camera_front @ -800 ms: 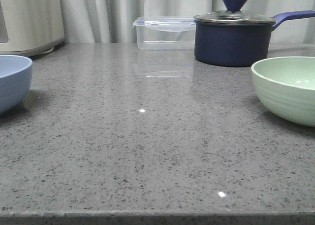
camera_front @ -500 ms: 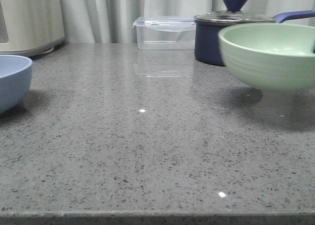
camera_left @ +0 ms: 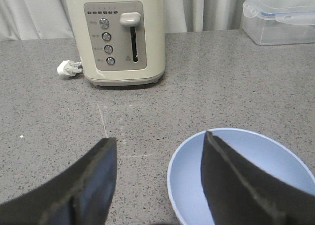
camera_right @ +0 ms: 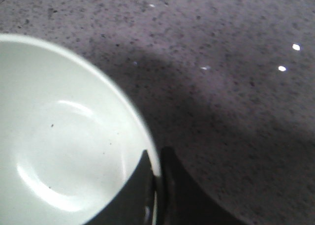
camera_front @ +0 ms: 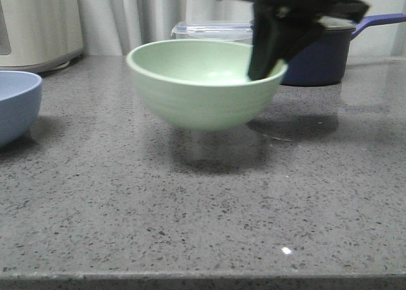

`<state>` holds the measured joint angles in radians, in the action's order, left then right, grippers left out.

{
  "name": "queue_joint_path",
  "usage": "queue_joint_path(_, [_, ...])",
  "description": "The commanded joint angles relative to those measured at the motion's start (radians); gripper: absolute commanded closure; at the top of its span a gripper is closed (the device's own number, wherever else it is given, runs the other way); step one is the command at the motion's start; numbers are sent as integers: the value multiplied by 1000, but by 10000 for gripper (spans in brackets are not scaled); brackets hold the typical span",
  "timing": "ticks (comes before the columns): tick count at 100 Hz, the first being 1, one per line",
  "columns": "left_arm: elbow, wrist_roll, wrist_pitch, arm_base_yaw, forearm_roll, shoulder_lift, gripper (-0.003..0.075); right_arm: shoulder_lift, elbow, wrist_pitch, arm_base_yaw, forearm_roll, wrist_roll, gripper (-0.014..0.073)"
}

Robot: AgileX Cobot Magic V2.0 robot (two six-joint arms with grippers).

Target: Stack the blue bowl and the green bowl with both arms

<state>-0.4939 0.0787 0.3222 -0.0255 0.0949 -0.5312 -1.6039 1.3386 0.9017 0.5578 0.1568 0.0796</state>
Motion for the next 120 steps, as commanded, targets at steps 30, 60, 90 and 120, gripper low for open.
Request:
queue_joint_path(30, [-36, -5, -75, 0, 5, -8, 332, -39, 73, -62, 43, 14, -8, 657])
queue_joint_path(60, [-36, -5, -75, 0, 5, -8, 332, -39, 73, -58, 43, 14, -8, 379])
queue_joint_path(90, [-36, -5, -75, 0, 5, -8, 332, -14, 73, -60, 43, 15, -7, 370])
queue_joint_path(120, [-36, -5, -75, 0, 5, -8, 332, 107, 43, -46, 43, 0, -7, 370])
